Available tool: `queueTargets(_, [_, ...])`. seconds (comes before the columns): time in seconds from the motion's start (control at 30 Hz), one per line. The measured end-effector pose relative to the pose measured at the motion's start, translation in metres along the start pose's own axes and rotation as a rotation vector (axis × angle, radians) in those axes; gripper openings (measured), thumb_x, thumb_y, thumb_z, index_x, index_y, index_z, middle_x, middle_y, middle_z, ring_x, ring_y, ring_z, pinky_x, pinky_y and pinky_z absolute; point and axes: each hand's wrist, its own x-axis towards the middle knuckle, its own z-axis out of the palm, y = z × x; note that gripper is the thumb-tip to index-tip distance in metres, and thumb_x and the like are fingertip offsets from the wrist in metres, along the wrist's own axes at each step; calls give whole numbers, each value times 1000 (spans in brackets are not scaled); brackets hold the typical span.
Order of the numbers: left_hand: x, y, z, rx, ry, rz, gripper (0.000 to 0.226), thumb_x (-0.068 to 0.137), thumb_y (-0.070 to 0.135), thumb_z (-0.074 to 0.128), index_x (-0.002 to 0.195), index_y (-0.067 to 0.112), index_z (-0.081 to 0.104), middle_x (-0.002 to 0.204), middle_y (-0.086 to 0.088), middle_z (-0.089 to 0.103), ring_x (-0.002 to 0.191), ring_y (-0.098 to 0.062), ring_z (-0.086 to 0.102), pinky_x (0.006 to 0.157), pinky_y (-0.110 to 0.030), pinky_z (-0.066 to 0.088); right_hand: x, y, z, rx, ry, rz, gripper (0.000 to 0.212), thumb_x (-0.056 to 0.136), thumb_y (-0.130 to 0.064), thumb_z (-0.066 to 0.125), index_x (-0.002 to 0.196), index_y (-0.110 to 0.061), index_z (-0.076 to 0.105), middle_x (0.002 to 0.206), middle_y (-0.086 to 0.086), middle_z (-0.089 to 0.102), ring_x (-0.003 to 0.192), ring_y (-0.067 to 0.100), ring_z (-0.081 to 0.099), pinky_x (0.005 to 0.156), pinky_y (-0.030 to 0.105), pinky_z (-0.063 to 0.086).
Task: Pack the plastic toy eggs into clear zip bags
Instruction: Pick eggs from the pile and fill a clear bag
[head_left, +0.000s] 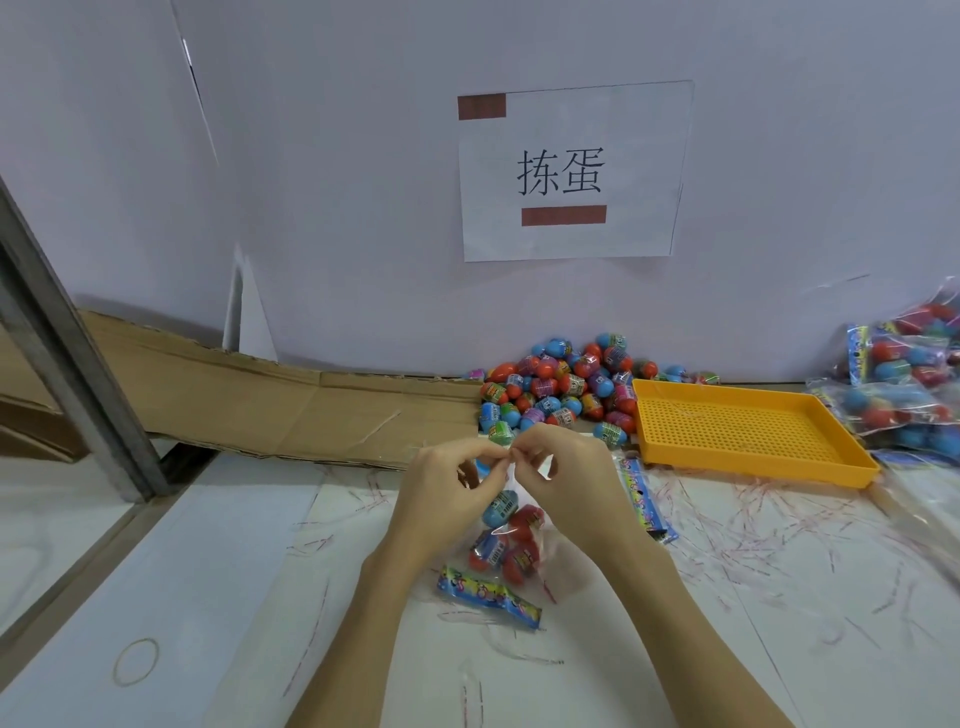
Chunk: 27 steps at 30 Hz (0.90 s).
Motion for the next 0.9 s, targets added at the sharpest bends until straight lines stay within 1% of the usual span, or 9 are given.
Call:
queueTargets(0.1, [1,-1,0,-55,-1,-39,12,92,22,77,104,23,81,83,22,72,73,-4,65,64,-16,53,0,-2,-3,-9,25,18,6,85,-10,75,83,-15,70,75,-7,68,70,7,59,65,25,51])
queueTargets(0.17, [3,0,-1,-68,0,-43,10,94,25,75,102,25,81,81,21,73,73,-8,67,65,-21,56,0,-3,-4,12,60,53,9,83,-11,76,79,-14,67,72,-7,66,68,9,58,62,25,49])
queueTargets(0.27, [3,2,-1,-85,-9,-44,10,94,24,75,101,28,81,80,22,74,71,-9,68,62,-20,56,0,-6,-4,20,77,65,13,82,-10,76,77,-14,65,69,-5,63,65,11,56,59,22,46])
queueTargets(0.4, [3,-4,-9,-197,95,-229,16,93,18,76,97,33,79,77,20,75,70,-5,70,61,-17,56,2,1,-4,-1,128,153,14,81,-3,74,75,-10,63,68,0,63,65,19,58,62,36,53])
queueTargets(0.5, [6,-17,-23,-356,306,-375,13,96,20,71,91,32,75,81,16,75,76,-1,70,65,-20,58,2,21,-17,1,229,266,18,82,-1,75,74,-12,63,65,-4,62,61,11,58,59,17,50])
queueTargets(0.6, [8,-21,-24,-578,492,-498,15,101,15,65,93,24,74,78,12,74,76,1,68,69,-16,53,0,41,-28,-42,278,364,17,86,-7,75,77,-16,65,67,-9,62,62,4,56,55,11,40])
queueTargets(0.77, [10,-19,-21,-579,605,-458,15,102,14,63,95,25,70,89,7,73,84,-3,69,75,-19,54,-2,54,-34,-62,148,373,4,90,-18,77,87,-15,77,74,-7,71,69,2,63,66,18,49])
queueTargets(0.83, [9,-20,-19,-564,594,-436,14,101,15,65,95,25,71,89,6,74,85,-4,70,80,-24,56,-3,54,-33,-90,74,383,14,88,-26,79,77,-18,75,68,-8,69,65,6,63,65,25,51])
queueTargets(0.9, [9,-18,-17,-560,575,-432,12,101,16,66,96,25,71,86,7,75,86,-6,71,81,-26,57,-3,54,-33,-140,80,418,33,92,-34,74,62,-19,66,57,-7,62,57,11,56,57,28,44])
